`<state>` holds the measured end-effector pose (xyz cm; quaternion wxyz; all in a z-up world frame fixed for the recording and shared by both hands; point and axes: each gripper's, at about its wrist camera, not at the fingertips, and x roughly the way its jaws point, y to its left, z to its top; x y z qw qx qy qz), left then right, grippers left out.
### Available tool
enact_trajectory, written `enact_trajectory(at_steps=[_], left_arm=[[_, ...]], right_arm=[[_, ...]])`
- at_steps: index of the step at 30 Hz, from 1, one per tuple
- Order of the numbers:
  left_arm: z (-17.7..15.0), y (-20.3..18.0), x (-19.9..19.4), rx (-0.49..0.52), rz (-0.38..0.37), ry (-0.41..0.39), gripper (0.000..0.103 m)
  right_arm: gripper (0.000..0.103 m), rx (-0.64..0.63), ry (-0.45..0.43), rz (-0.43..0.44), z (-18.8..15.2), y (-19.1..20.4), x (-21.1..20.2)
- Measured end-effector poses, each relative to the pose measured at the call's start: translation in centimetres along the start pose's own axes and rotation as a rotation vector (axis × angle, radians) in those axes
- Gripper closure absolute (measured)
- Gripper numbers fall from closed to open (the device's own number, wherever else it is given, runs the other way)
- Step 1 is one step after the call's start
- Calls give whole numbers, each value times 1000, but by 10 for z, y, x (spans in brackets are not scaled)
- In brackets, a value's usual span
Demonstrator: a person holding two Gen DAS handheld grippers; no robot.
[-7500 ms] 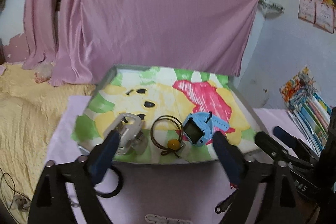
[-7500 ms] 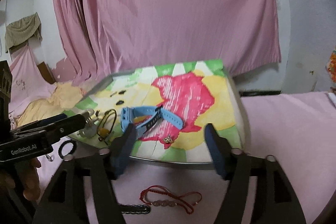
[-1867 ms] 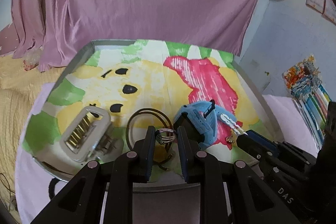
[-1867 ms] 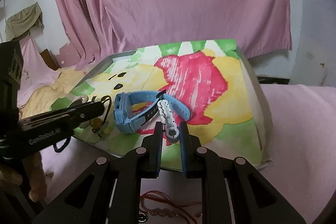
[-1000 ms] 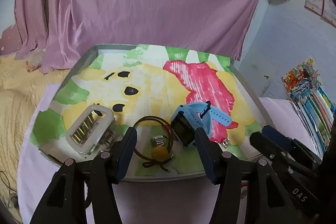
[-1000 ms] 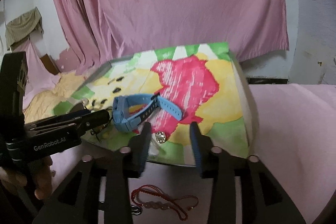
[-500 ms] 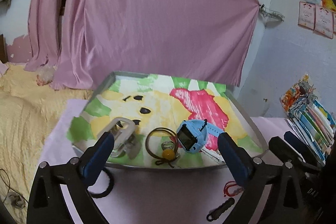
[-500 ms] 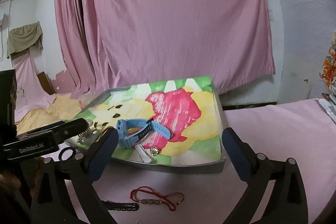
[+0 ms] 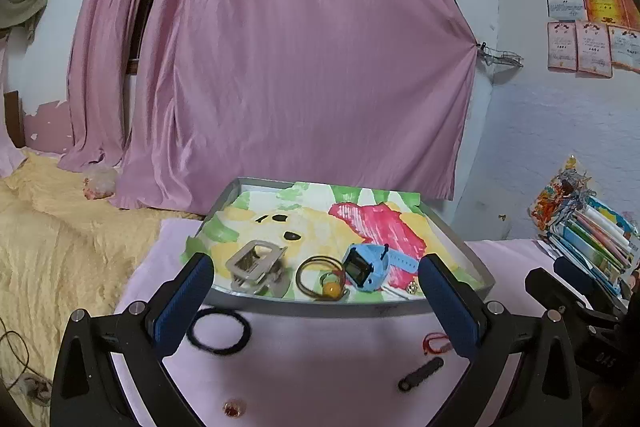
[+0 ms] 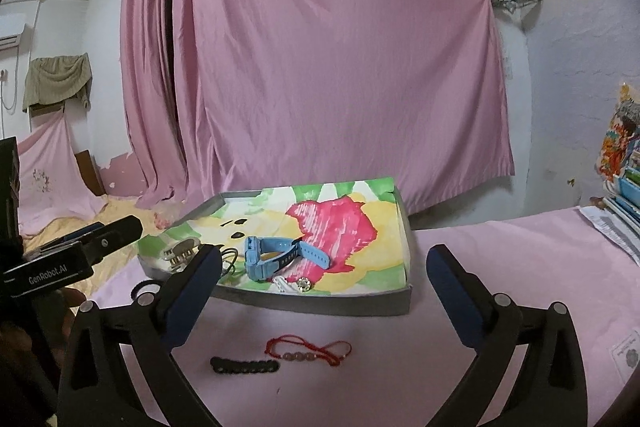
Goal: Organize jewelry
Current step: 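Move both tools back toward the small ring and black beaded bracelet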
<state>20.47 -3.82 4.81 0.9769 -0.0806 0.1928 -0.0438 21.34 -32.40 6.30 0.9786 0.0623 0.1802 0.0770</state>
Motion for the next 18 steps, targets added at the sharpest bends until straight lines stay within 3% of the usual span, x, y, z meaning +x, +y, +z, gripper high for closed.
enact_trajectory(at_steps=[9,18], left_arm=[[-17,17,-24,-33,38,-14,0],[-30,35,-31,-73,80,23,0]], right_arm=[[2,-15,18,15,-12,6,-13],[2,-34,27,19,-19,21,-23]])
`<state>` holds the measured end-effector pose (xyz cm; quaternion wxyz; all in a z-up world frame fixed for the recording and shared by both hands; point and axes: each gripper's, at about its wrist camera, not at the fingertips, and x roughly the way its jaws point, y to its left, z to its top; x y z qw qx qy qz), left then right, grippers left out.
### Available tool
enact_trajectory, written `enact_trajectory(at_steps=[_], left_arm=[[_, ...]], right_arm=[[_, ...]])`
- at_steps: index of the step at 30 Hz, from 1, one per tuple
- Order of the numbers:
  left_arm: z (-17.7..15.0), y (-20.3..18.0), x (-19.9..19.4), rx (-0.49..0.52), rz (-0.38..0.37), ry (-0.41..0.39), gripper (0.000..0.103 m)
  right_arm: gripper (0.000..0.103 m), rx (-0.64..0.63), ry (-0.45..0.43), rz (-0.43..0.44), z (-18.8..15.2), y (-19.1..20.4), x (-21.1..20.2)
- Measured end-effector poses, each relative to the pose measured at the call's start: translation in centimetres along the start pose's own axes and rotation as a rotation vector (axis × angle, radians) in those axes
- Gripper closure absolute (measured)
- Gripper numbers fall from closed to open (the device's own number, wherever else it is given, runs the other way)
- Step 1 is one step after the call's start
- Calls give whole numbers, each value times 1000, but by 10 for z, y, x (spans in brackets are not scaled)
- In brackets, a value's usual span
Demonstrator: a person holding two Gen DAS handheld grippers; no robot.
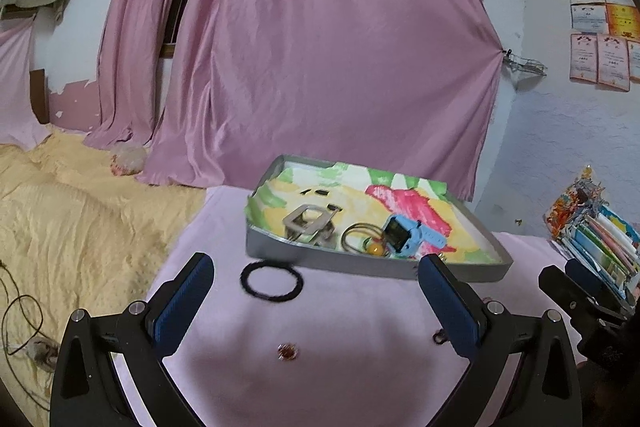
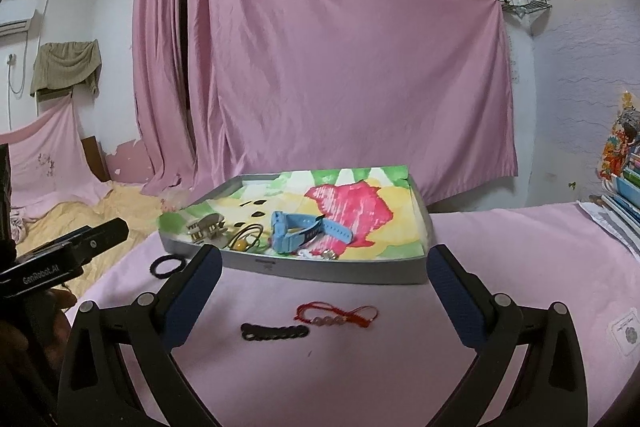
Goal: Organize jewelry
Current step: 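Move both tools back toward the small ring and black beaded bracelet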
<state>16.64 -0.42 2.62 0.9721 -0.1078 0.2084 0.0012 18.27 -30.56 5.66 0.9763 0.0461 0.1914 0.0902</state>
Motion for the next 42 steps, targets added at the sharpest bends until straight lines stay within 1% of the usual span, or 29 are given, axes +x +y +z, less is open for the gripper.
enact_trajectory(at_steps=[12,19,22,24,30,35,36,39,40,41,42], left_arm=[[-9,10,-2,-15,15,33,0],[-14,16,2,-38,32,76,0],[-17,17,5,-47,31,107,0],[-21,19,7,-63,18,128,0],[-26,22,14,-82,11,179,1],[-32,20,24,-62,7,238,21],[-32,20,25,-60,4,244,23],[-33,17,28,-39,3,266,33],[-33,16,30,-31,2,277,38],[-34,15,33,-21,1,294,42],[-34,15,34,-16,4,306,45]], right_arm=[[2,8,74,3,-13,9,5],[2,17,123,1,-16,11,12],[2,23,144,6,-17,9,16],[2,24,168,16,-18,10,19],[2,24,259,41,-27,15,35],[3,15,319,39,-30,20,46],[4,11,332,39,-30,22,49],[7,-2,366,44,-31,29,57],[8,-4,377,45,-31,31,60],[12,-7,387,47,-31,32,62],[21,-9,402,51,-32,35,66]])
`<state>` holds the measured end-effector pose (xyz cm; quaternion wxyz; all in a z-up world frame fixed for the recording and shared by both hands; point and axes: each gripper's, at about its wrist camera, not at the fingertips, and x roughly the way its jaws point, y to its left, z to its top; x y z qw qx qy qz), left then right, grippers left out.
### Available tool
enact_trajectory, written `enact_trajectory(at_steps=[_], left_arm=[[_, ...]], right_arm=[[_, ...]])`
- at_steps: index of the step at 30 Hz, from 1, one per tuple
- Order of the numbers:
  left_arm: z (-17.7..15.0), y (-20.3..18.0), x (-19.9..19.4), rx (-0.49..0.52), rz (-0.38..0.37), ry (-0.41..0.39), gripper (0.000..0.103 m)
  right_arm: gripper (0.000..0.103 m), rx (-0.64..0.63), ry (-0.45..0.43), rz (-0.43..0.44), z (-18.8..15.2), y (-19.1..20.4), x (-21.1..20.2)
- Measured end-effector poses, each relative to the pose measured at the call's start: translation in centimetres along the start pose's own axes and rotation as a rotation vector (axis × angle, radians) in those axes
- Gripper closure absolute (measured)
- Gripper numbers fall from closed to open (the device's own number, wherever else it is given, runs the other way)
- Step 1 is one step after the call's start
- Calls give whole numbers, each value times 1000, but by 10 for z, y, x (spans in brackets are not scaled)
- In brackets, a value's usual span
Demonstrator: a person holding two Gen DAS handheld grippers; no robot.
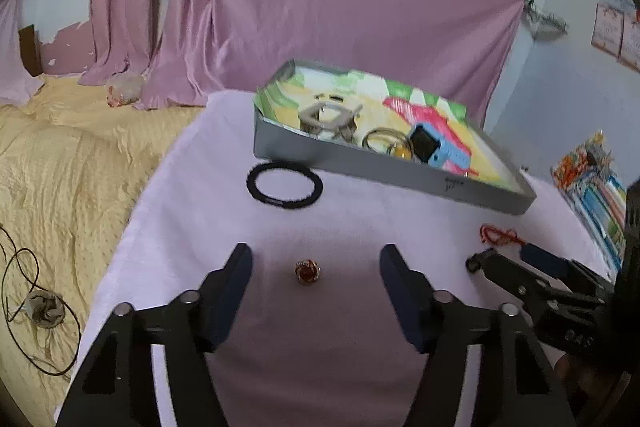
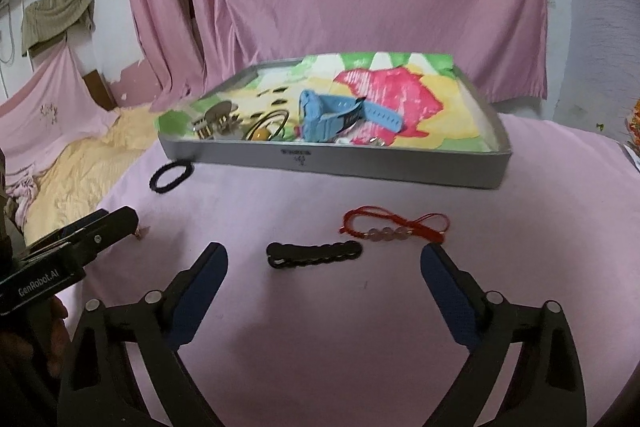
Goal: Organize jewelry
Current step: 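Move both tools back toward the small ring and black beaded bracelet, then grasp the small ring with the left tool while the right tool grasps the black beaded bracelet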
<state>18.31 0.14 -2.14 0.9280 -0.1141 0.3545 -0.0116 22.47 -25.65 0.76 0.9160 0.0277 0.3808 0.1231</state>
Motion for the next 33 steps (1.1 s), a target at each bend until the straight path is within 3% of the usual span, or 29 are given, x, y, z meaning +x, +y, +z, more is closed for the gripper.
enact_trajectory(at_steps=[4,13,20,26,33], left_arm=[[0,-1,7,7,0,46,55],[1,-3,11,28,18,55,70],[1,-4,10,31,14,56,84],[-1,-7,9,55,-1,65,89],[-4,-11,7,68,-12,66,91]], right_arm=[[33,10,62,14,0,4,12],[37,-3,101,24,4,15,22],[58,-43,103,40,5,25,21],[61,-87,92,46,0,30,16],[78,-87,86,49,-3,26,9]])
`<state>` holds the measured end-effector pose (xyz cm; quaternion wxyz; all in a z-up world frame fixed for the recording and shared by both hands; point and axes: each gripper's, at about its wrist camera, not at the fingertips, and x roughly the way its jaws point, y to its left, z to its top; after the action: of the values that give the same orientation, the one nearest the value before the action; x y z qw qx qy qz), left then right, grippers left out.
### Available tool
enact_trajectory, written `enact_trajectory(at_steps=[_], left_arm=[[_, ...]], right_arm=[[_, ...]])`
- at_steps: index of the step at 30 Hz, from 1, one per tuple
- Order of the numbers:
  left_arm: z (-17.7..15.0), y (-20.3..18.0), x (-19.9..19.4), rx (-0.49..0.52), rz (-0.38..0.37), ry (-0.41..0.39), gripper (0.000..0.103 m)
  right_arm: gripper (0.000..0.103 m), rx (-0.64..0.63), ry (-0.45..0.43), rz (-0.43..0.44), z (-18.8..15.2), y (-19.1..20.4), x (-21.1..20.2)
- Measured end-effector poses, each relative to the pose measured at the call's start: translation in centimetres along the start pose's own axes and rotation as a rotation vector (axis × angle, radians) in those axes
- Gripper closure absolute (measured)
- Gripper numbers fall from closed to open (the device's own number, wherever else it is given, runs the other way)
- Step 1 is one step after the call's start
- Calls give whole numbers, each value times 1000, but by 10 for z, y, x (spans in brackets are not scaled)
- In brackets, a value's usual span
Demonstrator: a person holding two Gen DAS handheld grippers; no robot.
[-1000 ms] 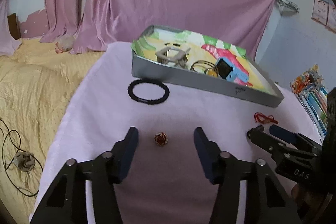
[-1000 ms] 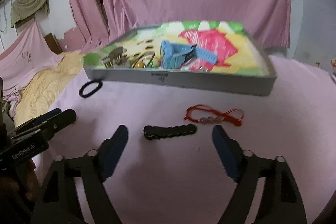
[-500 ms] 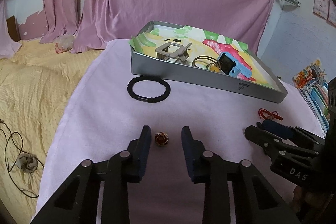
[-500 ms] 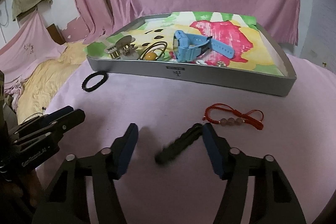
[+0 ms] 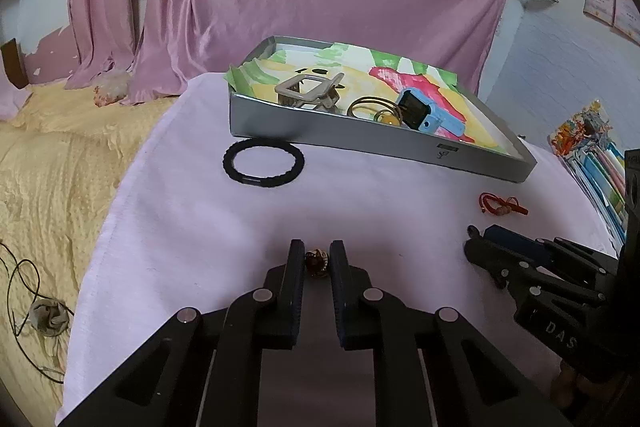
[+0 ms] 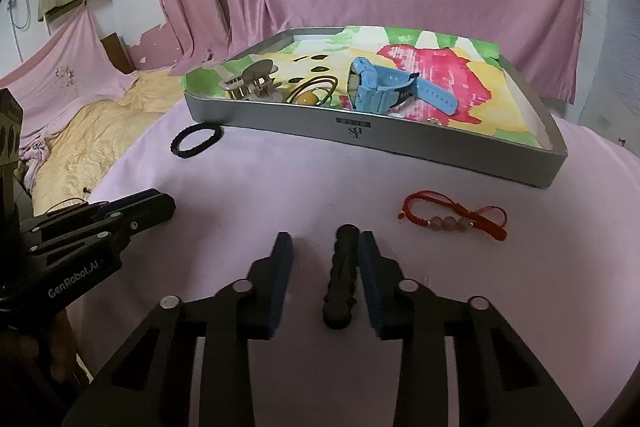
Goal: Organize jewelry
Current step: 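Grasp the small ring with the left tool while the right tool grasps the black beaded bracelet, then lift the small ring and black beaded bracelet toward the tray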
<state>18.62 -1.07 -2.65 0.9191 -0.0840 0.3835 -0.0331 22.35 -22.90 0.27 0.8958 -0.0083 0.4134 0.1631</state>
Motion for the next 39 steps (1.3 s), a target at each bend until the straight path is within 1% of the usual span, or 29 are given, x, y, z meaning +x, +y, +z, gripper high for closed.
enact_trajectory(at_steps=[1,3,9,15,19,27,28,29,32,35,39], left_arm=[[0,-1,0,2,0,0,91],[-1,-2,-1,12,3,0,91],[0,-5,1,20,13,4,91],[2,-9,3,26,15,6,91],[4,-11,4,26,15,10,91],[12,-14,8,9,-20,15,91],[13,-15,8,7,-27,14,91],[15,-16,9,8,-33,11,91],[19,-21,12,21,-37,8,91],[20,-23,15,28,-38,19,91],[16,-23,19,19,-39,44,91]], right_arm=[[80,-1,-1,0,-1,-1,-1],[91,-4,-2,-9,-2,-2,-2],[92,-14,-2,-2,-3,-3,-2],[92,23,-10,48,-3,-10,-3],[92,35,-20,67,-5,-11,-3],[92,57,-59,109,-3,-18,-6],[93,62,-64,113,-2,-20,-7],[102,63,-71,116,-1,-22,-8],[102,71,-88,113,2,-27,-10],[102,78,-73,119,4,-31,-7],[102,92,-31,139,2,-34,0]])
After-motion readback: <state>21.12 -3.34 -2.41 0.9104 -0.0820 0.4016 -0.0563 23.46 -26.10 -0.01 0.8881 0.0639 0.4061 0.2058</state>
